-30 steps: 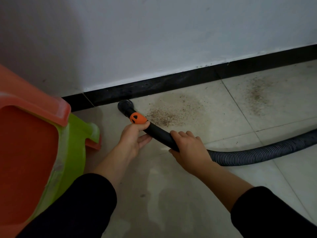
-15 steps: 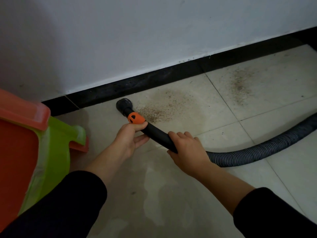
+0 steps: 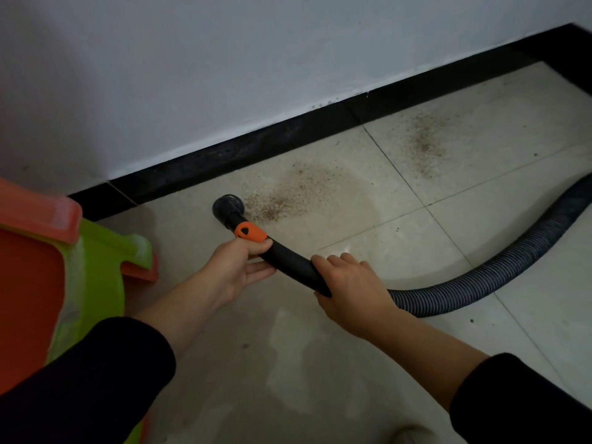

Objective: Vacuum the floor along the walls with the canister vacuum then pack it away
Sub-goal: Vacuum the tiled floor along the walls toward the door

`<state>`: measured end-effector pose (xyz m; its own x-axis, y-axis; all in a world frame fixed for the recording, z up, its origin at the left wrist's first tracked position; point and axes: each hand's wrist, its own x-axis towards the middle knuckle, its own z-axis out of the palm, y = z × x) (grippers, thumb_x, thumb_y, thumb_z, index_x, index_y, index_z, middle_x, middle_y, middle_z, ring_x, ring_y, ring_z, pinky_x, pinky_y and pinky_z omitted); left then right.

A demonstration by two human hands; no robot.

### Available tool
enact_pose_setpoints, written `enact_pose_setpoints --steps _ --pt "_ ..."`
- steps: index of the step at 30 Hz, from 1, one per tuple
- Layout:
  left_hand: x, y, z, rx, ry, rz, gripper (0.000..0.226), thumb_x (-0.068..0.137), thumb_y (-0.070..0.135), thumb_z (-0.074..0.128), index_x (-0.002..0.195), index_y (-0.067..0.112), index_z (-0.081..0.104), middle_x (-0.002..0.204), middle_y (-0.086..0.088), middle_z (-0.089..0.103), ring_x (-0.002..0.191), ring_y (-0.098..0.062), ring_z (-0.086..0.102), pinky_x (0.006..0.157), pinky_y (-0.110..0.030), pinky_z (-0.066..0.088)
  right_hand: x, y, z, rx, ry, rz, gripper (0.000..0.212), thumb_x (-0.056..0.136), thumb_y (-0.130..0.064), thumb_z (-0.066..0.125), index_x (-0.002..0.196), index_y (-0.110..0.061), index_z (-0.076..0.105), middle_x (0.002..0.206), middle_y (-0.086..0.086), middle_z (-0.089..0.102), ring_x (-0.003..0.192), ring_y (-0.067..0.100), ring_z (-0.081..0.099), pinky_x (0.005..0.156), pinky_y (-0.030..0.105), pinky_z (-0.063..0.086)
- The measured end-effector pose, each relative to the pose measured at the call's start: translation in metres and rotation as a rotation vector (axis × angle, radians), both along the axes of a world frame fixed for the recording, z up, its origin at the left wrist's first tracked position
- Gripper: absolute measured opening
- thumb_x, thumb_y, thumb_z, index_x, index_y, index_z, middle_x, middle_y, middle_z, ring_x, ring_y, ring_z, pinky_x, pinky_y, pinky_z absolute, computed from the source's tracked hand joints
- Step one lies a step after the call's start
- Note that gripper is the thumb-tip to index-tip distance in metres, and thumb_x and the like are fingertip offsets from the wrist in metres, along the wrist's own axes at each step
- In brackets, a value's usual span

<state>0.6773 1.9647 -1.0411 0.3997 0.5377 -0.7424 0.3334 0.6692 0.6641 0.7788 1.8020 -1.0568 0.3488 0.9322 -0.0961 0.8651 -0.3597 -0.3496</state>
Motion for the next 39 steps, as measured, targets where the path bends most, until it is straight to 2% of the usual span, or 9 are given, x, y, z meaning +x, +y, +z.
enact_pose_setpoints --steps 4,9,14,22,27,33,39 --pt "0.002 -0.007 0.0 -0.013 0.016 -0.038 0.035 0.091 0.002 0.06 0.125 0.001 0.054 0.125 -0.016 0.059 0.09 -0.03 0.068 0.06 -0.029 0.058 0.001 -0.009 0.001 0.004 0.015 0.003 0.032 0.089 -0.02 0.056 0.121 -0.016 0.051 0.102 0.005 0.061 0.093 0.026 0.052 0.07 0.032 0.028" --pt "-0.001 -0.01 0.003 -0.026 0.04 -0.057 0.032 0.091 0.002 0.06 0.122 0.002 0.056 0.125 -0.017 0.06 0.091 -0.031 0.068 0.06 -0.03 0.058 -0.001 -0.015 0.004 0.015 0.027 0.007 0.033 0.087 -0.021 0.056 0.119 -0.017 0.052 0.098 0.004 0.06 0.088 0.023 0.05 0.069 0.031 0.029" --pt "0.0 -0.017 0.004 -0.042 0.042 -0.067 0.037 0.091 0.002 0.06 0.127 0.001 0.054 0.125 -0.018 0.06 0.092 -0.031 0.068 0.061 -0.03 0.057 0.0 -0.023 0.007 -0.003 0.04 0.011 0.035 0.088 -0.023 0.055 0.122 -0.019 0.05 0.1 0.002 0.058 0.081 0.016 0.034 0.07 0.03 0.028" --pt "0.004 -0.03 0.006 -0.045 0.019 -0.09 0.032 0.091 0.002 0.059 0.123 0.001 0.056 0.116 -0.016 0.063 0.091 -0.029 0.068 0.056 -0.027 0.059 0.002 -0.036 0.009 -0.024 0.018 -0.005 0.036 0.084 -0.022 0.056 0.12 -0.019 0.051 0.091 0.0 0.054 0.078 0.016 0.037 0.067 0.028 0.029" --pt "0.009 -0.041 0.007 -0.024 0.022 -0.108 0.032 0.09 0.002 0.061 0.122 -0.001 0.056 0.118 -0.017 0.064 0.091 -0.03 0.068 0.061 -0.029 0.06 0.005 -0.043 0.013 -0.092 0.011 0.013 0.033 0.084 -0.025 0.055 0.116 -0.018 0.05 0.084 -0.003 0.046 0.076 0.019 0.043 0.065 0.028 0.033" --pt "0.014 -0.055 0.008 -0.015 0.032 -0.145 0.022 0.09 0.002 0.061 0.112 0.002 0.058 0.108 -0.015 0.064 0.087 -0.03 0.068 0.059 -0.028 0.059 0.009 -0.055 0.018 -0.15 0.01 0.046 0.028 0.088 -0.032 0.053 0.111 -0.019 0.044 0.081 -0.004 0.047 0.069 0.02 0.048 0.062 0.028 0.039" --pt "0.019 -0.068 0.009 -0.008 0.047 -0.186 0.018 0.089 0.001 0.063 0.107 0.003 0.059 0.106 -0.014 0.065 0.089 -0.032 0.069 0.065 -0.032 0.059 0.017 -0.063 0.023 -0.216 0.029 0.028 0.028 0.086 -0.042 0.056 0.091 -0.022 0.037 0.067 -0.006 0.041 0.064 0.022 0.049 0.061 0.028 0.038"
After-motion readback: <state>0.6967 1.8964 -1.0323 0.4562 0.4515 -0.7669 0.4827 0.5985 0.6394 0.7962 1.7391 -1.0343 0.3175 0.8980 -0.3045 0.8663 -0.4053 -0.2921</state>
